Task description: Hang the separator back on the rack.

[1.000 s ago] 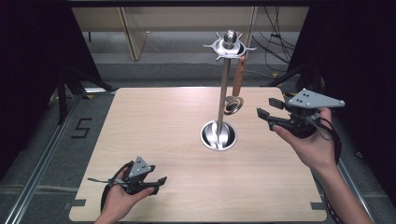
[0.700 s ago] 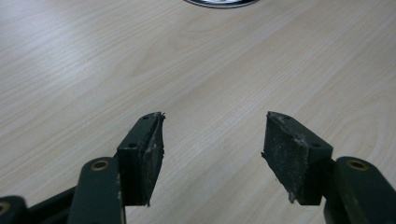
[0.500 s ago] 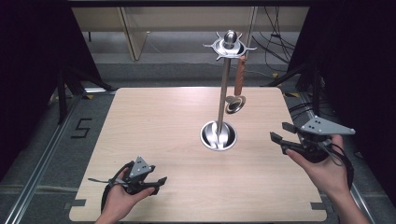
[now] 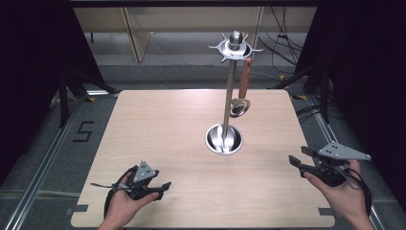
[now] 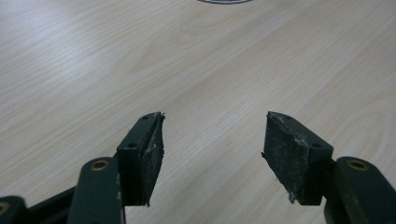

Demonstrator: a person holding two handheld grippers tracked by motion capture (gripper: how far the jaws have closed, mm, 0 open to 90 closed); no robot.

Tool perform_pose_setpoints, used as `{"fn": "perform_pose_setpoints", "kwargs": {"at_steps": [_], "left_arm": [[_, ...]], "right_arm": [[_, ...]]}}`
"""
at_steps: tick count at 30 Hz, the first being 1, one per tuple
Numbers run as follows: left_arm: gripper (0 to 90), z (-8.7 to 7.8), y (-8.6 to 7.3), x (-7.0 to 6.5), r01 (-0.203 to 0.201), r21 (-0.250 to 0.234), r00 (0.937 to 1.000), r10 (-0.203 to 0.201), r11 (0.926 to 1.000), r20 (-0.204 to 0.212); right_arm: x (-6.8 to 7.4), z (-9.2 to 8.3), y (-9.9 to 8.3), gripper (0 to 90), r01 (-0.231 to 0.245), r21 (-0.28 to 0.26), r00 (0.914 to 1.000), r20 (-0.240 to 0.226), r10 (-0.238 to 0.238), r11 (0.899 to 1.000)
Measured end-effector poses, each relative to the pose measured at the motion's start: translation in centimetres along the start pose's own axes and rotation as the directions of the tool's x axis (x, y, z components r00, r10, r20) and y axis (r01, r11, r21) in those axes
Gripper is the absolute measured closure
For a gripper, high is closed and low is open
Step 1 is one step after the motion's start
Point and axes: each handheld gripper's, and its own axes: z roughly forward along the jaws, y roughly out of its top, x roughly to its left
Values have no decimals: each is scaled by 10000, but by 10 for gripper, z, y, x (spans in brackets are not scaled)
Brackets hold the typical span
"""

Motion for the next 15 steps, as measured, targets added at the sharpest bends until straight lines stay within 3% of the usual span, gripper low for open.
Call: {"fn": "perform_pose_setpoints", "kwargs": {"at_steps": [3, 7, 10, 12, 15], "left_arm": [[371, 1, 0, 0, 37, 3, 10000, -37, 10000, -1], [370, 0, 0, 2, -199, 96, 9998, 199, 9998, -76], [371, 1, -1, 0, 75, 34, 10000, -74, 10000, -14], [371, 0, -1, 2, -200, 212, 9998, 201, 9996, -6], [371, 1, 0, 2, -216, 215, 9998, 215, 9995, 47]], "right_arm": [[-2, 1, -14, 426, -100, 272, 9999, 88, 97, 9996], [-6, 3, -30, 422, -234, 448, 9997, 109, 230, 9987], [-7, 4, -42, 420, -533, 515, 9985, 157, 526, 9972], [-8, 6, -48, 420, -544, 383, 9982, 284, 533, 9978], [-9, 8, -54, 423, -719, 430, 9969, 347, 705, 9965]]}}
